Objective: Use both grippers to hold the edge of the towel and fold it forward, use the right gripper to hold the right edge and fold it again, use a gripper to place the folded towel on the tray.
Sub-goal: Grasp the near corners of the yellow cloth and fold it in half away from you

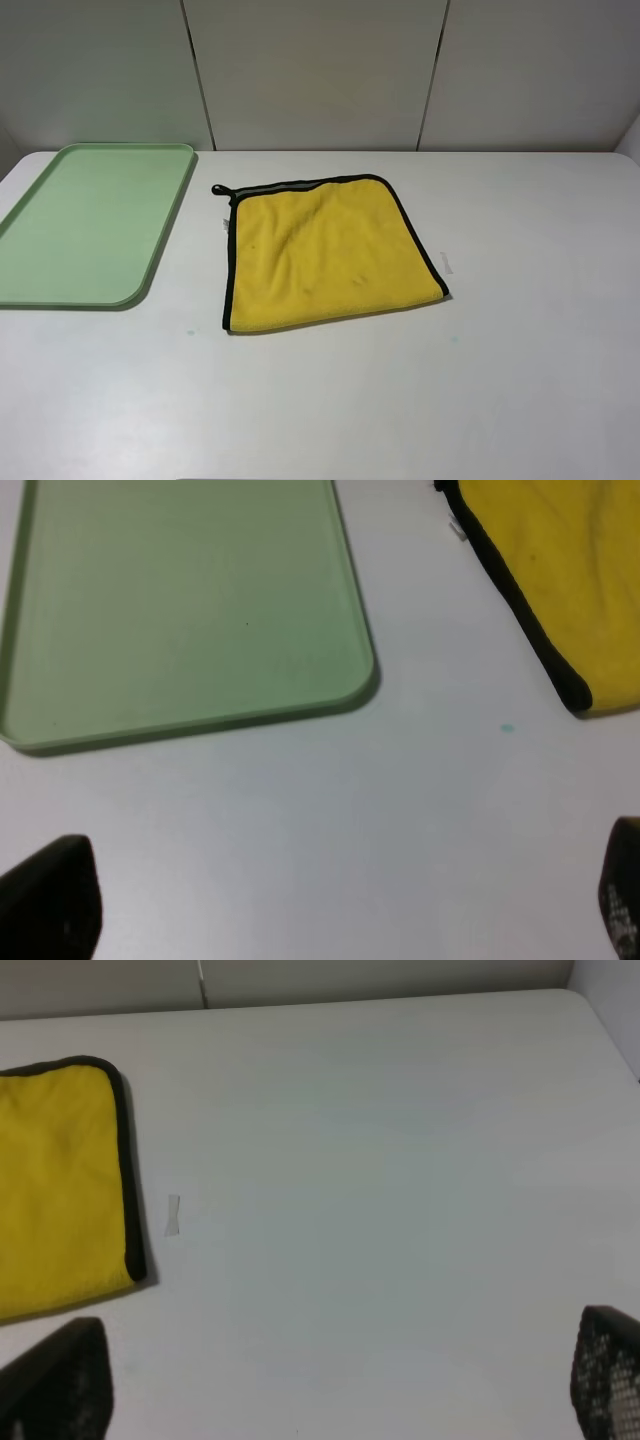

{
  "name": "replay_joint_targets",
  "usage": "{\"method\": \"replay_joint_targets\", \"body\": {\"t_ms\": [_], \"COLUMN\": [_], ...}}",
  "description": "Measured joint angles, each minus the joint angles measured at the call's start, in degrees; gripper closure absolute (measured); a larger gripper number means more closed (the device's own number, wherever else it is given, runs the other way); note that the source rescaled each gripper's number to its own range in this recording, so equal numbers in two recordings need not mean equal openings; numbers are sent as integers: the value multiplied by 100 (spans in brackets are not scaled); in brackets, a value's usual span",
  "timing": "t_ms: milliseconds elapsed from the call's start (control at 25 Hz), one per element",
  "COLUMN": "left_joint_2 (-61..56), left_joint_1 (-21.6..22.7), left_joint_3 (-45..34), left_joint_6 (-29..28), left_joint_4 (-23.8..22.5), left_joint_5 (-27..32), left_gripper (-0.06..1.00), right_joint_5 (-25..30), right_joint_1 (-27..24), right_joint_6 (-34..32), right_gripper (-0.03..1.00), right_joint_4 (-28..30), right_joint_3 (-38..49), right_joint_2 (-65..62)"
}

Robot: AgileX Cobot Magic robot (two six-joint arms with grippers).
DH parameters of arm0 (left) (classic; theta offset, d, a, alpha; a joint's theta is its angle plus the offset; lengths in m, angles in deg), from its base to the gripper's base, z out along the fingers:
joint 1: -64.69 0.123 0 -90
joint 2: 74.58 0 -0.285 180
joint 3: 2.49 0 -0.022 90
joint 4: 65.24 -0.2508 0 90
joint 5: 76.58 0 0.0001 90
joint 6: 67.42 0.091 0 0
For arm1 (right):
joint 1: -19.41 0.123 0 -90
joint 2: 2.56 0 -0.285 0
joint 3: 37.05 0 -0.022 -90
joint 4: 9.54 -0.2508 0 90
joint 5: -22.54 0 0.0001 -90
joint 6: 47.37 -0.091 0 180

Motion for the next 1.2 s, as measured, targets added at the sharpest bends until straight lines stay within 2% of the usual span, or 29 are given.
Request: {"method": "replay_joint_targets", "body": {"t_ms": [1040,1200], "left_joint_2": [0,0], "left_joint_1": [0,0], "left_joint_3": [0,0], "left_joint_6": [0,0], "left_joint_4": [0,0], "left_joint_5": [6,6], "left_gripper": [-5,-5], "right_joint_5": [0,0], "right_joint_1": [0,107], "right_joint_6": [0,0], "right_gripper": [-3,-3], "right_joint_4": [-11,-216], "right_joint_3": [0,0], "right_joint_2": [0,0]}}
